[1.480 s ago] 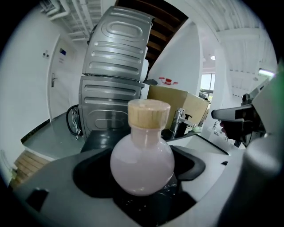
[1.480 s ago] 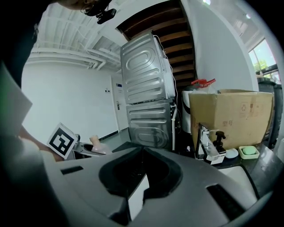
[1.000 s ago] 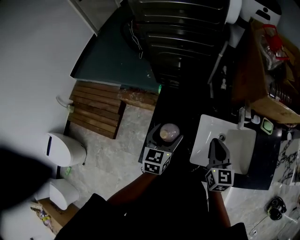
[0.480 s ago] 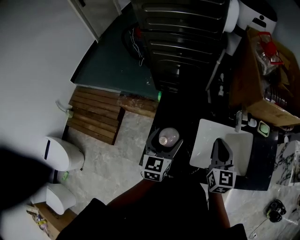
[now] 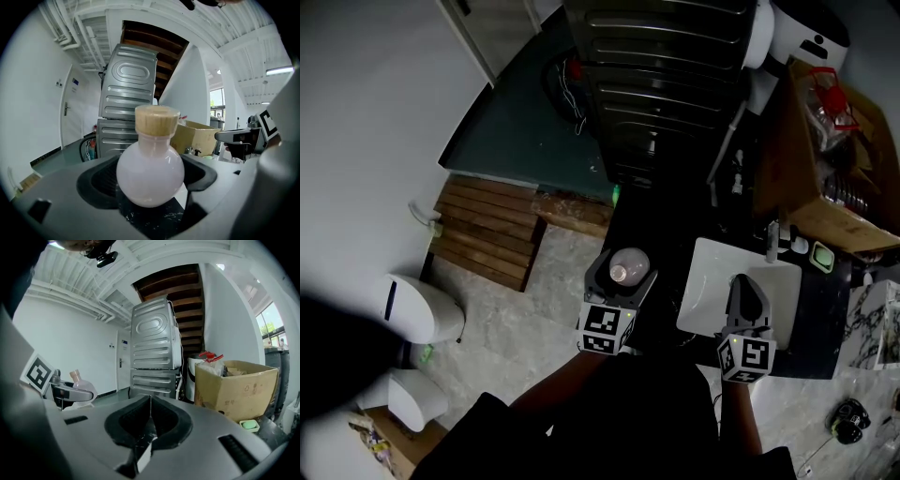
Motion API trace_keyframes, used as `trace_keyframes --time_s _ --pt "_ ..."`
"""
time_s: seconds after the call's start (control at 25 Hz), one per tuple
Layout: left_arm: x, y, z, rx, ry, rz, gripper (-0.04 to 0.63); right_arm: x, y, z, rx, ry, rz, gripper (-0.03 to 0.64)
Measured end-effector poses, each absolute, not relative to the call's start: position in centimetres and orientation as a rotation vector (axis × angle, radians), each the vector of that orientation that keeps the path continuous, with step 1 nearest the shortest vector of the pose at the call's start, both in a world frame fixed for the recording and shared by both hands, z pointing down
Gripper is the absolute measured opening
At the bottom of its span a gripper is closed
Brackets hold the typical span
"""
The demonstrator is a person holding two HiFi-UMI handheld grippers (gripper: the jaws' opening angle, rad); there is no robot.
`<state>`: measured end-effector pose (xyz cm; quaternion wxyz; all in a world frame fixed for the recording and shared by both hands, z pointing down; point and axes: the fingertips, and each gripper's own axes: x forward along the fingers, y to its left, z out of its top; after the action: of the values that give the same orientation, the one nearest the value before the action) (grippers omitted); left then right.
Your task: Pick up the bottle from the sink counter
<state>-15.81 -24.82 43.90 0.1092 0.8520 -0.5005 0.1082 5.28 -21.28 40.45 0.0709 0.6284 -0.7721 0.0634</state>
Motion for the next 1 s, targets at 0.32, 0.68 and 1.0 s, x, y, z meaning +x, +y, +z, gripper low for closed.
trace_keyframes --time_s 0.32,0.68,1.0 --pt "-15.3 -25.1 43.4 2.517 -1.468 0.309 0.380 5.5 -21.2 39.9 1.896 -2.350 0.204 0.038" --pt "-14.7 -25.0 43.8 2.512 -1.465 0.298 0.380 6.3 -21.2 40.4 1.903 -2.333 0.195 0.038" --pt "-14.6 -25.2 43.7 2.481 -1.480 0.287 0.380 6.4 -21.5 40.7 1.889 -2.339 0.182 0.038"
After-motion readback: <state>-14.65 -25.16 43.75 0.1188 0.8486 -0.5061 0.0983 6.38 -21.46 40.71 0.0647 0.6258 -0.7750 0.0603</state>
